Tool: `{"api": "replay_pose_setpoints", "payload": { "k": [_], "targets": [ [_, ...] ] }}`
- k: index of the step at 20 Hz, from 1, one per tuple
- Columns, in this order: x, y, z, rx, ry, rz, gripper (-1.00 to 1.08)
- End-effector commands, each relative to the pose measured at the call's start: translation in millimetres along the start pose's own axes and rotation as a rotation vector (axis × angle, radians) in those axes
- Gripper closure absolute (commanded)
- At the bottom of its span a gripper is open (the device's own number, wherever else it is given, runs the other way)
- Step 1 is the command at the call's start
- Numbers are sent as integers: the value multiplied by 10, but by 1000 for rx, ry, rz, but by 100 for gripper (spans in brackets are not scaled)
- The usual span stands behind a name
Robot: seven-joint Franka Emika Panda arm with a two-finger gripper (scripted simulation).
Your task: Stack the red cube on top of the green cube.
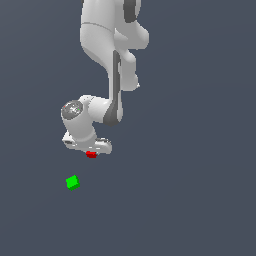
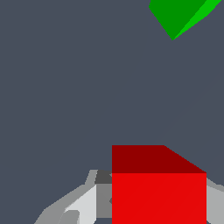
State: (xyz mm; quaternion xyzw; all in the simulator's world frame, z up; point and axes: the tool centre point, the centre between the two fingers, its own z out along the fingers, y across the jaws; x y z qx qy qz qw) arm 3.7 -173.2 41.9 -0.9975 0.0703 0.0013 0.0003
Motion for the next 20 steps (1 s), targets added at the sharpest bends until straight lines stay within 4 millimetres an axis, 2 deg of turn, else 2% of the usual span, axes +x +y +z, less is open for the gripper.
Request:
{"api": "replay_pose_setpoints", "payload": {
  "k": [1, 6, 10, 14, 20],
  "targets": [
    [3, 0, -157, 0, 2, 0, 108],
    [-1, 0, -511, 0, 2, 0, 108],
    [2, 0, -699, 0, 3, 0, 108],
    [10, 2, -778, 0, 3, 0, 108],
    [35, 8, -756, -1, 4, 0, 108]
  ]
}}
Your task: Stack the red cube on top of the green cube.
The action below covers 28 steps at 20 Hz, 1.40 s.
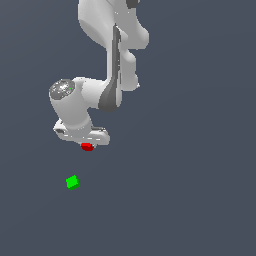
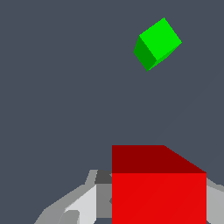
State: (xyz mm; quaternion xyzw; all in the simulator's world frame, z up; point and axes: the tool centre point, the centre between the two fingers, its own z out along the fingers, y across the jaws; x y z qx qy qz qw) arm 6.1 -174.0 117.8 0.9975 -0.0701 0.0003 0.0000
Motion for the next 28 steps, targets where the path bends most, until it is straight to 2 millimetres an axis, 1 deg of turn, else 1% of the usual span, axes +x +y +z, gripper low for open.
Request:
{"api": "replay_pose_setpoints", "payload": {
  "k": [1, 5, 10, 21, 28],
  "targets": [
    [25, 8, 8, 0, 0, 0, 108],
    [103, 33, 42, 0, 0, 0, 108],
    [258, 82, 107, 0, 0, 0, 108],
    [731, 227, 306, 0, 0, 0, 108],
    [994, 307, 410, 0, 0, 0, 108]
  ]
}}
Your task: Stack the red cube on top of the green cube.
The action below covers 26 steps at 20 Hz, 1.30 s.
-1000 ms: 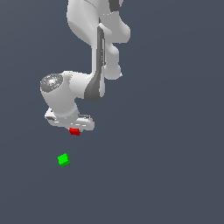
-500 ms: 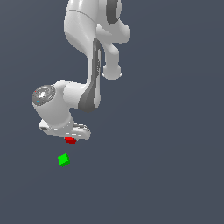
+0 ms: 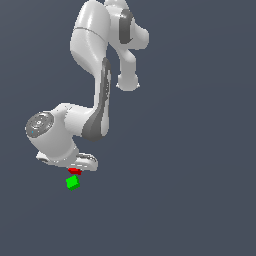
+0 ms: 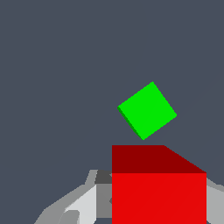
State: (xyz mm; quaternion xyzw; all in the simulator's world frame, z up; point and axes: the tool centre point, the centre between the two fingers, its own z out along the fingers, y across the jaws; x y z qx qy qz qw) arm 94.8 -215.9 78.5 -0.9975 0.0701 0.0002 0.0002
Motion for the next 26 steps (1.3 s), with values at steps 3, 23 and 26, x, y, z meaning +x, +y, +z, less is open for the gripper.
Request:
{"api": "replay_pose_setpoints", "payload": {
  "k": [3, 23, 26],
  "targets": [
    [155, 46, 54, 0, 1, 0, 108],
    [455, 134, 166, 0, 0, 0, 108],
    [456, 135, 167, 0, 0, 0, -92]
  ]
}}
